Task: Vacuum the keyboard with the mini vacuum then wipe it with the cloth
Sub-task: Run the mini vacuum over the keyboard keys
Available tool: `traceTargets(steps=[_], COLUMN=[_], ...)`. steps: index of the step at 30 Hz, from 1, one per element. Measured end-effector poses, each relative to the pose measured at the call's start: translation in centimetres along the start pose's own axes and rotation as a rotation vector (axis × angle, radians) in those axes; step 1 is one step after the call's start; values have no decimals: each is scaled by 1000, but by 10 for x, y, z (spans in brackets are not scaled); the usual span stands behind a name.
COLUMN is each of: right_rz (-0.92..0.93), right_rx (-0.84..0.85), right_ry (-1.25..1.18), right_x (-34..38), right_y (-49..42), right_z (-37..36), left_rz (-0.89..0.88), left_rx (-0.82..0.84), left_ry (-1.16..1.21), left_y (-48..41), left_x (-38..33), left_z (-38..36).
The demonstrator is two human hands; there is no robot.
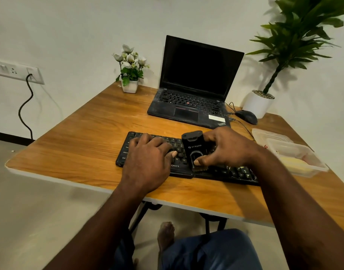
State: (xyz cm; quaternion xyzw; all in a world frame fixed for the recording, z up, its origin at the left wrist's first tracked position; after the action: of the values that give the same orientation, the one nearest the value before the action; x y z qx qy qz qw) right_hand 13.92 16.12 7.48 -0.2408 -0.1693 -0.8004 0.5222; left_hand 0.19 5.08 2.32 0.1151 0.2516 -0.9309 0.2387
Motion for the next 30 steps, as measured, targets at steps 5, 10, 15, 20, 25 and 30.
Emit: traceTargets(steps=[5, 10, 15, 20, 25, 30], right_rz=[41, 70, 67, 60, 34, 3], right_rx=[-172, -12, -1, -41, 11, -20], right_ry=[63, 41, 112, 44, -71, -115], right_x=[9, 17, 22, 14, 2, -9], right_y=[-16, -14, -13, 3, 21, 27], right_z=[8, -2, -4, 2, -6, 1], left_rz=[4, 14, 9, 5, 8, 11], left_rx=[5, 12, -10, -13, -9, -3], left_ry=[-8, -34, -17, 10, 17, 12], left_y=[0, -3, -2, -2, -1, -1], left_x=[0, 1, 0, 0, 0, 1], left_z=[-1, -3, -3, -2, -2, -4])
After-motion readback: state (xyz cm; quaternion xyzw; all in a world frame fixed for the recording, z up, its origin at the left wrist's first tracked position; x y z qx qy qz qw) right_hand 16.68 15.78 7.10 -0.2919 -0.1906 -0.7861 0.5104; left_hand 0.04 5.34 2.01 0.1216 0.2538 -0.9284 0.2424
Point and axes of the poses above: each hand's wrist, its own y-axis away from the middle knuckle, its own z-axis out of the back of the hand, x = y × z, the point moved 9 cm from there along -y, towards the middle knuckle, and after that the axes turned 12 degrees about z, right-handed, at the moved point
